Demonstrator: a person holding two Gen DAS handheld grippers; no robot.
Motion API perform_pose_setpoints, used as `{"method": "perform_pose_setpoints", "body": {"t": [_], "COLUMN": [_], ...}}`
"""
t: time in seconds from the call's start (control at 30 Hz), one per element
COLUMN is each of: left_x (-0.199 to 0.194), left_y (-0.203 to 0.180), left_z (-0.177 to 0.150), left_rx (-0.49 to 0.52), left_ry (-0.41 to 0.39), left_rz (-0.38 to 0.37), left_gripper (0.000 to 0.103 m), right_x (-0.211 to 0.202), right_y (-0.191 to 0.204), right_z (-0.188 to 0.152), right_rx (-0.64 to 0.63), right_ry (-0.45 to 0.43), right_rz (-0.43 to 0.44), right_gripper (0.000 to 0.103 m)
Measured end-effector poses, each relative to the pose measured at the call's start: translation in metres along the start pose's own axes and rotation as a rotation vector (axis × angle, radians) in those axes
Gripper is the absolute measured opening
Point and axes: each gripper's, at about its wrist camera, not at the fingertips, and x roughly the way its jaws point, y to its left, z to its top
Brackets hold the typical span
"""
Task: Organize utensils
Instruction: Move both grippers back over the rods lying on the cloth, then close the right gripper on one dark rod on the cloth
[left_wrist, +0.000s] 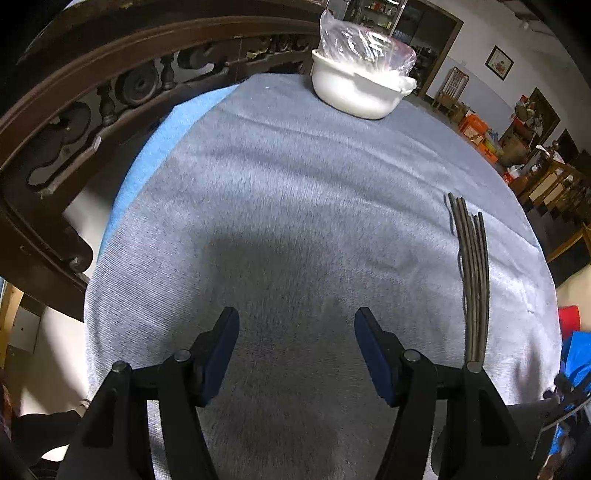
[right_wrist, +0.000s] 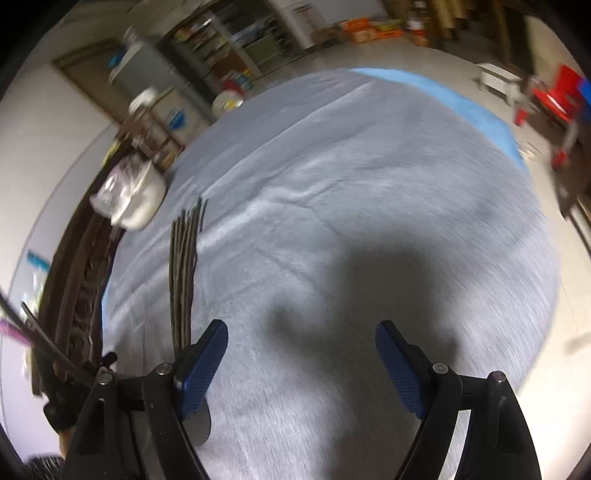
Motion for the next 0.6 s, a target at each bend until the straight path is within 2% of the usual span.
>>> {"method": "perform_pose_setpoints", "body": {"t": [0.17,0.23,0.3,0.37,0.6], "left_x": [0.007,0.008,0.009,0.011,0.015], "left_y": [0.0,0.001,0.001,0.002,0.008], "left_z": [0.002,0.003,0.005,0.005,0.004], "left_rx": [-0.003,-0.01,-0.018,-0.021,-0.039], "left_ry": [0.015,0.019,0.024,0.027,0.041], "left_rz": [0.0,-0.005,-0.011,-0.018,-0.021], "left_gripper": [0.065,0.065,0.065,0.065,0.065], "right_x": [0.04,0.06,0.075,0.091,0.128], "right_y": [0.029,0.044,0.056,0.068,0.105], "right_z": [0.035,0.051,0.061,0.072,0.094], "right_rx": [-0.105,-0.139,-0.156,-0.177,-0.213], "right_ry": [0.097,0.158,0.203,0.245,0.337], "right_rz": [0.011,0.032,0.039,0.048,0.085], "right_gripper": [0.082,0.075,0.059,0.053,0.052]}}
